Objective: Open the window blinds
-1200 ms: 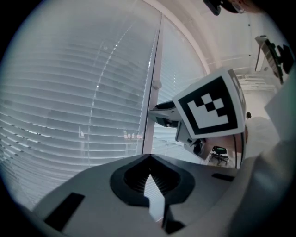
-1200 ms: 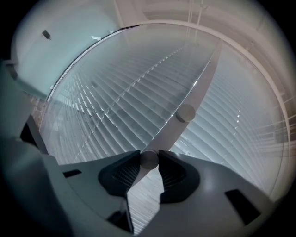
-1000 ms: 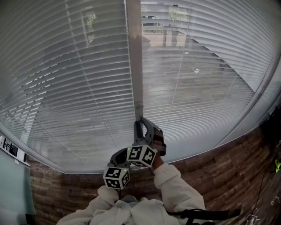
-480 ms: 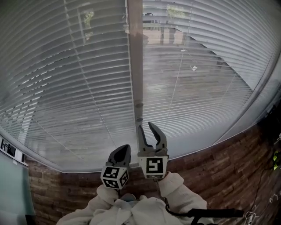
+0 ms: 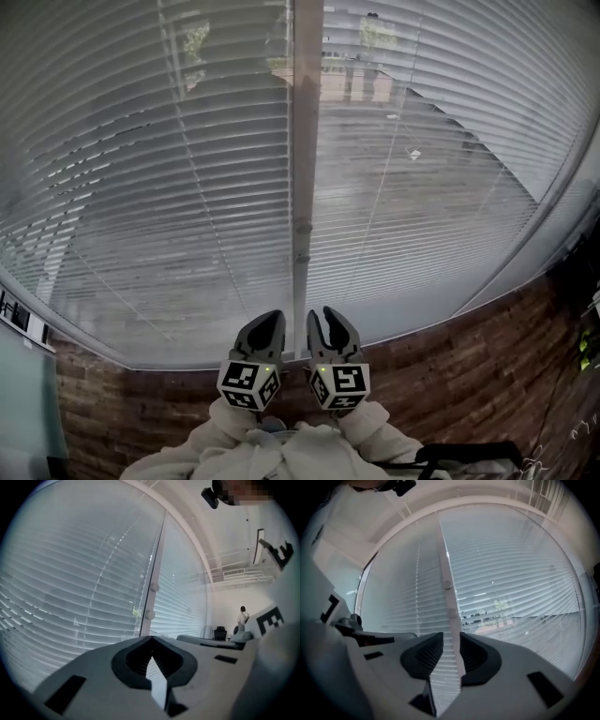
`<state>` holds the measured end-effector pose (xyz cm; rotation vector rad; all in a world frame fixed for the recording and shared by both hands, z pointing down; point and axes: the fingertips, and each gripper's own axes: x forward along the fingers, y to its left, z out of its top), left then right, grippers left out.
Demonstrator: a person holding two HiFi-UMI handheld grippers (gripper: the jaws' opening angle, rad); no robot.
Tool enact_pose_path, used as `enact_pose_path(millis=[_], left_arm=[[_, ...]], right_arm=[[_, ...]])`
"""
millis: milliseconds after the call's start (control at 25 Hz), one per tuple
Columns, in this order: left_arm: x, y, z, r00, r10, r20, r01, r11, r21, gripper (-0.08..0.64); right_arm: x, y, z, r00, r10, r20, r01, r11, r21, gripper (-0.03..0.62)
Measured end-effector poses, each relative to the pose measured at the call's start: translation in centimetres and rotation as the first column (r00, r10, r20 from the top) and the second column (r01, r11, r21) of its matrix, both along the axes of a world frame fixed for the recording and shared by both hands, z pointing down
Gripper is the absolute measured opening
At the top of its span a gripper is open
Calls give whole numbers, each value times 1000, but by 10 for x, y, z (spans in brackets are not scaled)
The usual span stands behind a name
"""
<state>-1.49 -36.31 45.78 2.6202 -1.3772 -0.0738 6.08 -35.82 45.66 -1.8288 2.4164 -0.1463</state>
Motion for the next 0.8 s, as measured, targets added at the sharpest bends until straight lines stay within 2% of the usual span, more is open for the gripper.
enact_pose_path(millis=[200,320,360,800], left_arm=[[-5,1,1,1000,-5,4,5,1000,2,3],[-9,1,0,1000,-11,3,11,1000,5,3],[-10,2,1,1000,-11,2,11,1000,4,3],[-11,8,2,1000,7,0,-7,1000,0,3]], right_arm=[[12,1,-11,999,39,-3,-39,999,29,107],[23,4,-16,997,69,35,-70,997,42,23],[25,5,-17,996,73,44,-75,996,45,14],[21,16,-15,995,100,25,-101,994,44,14]])
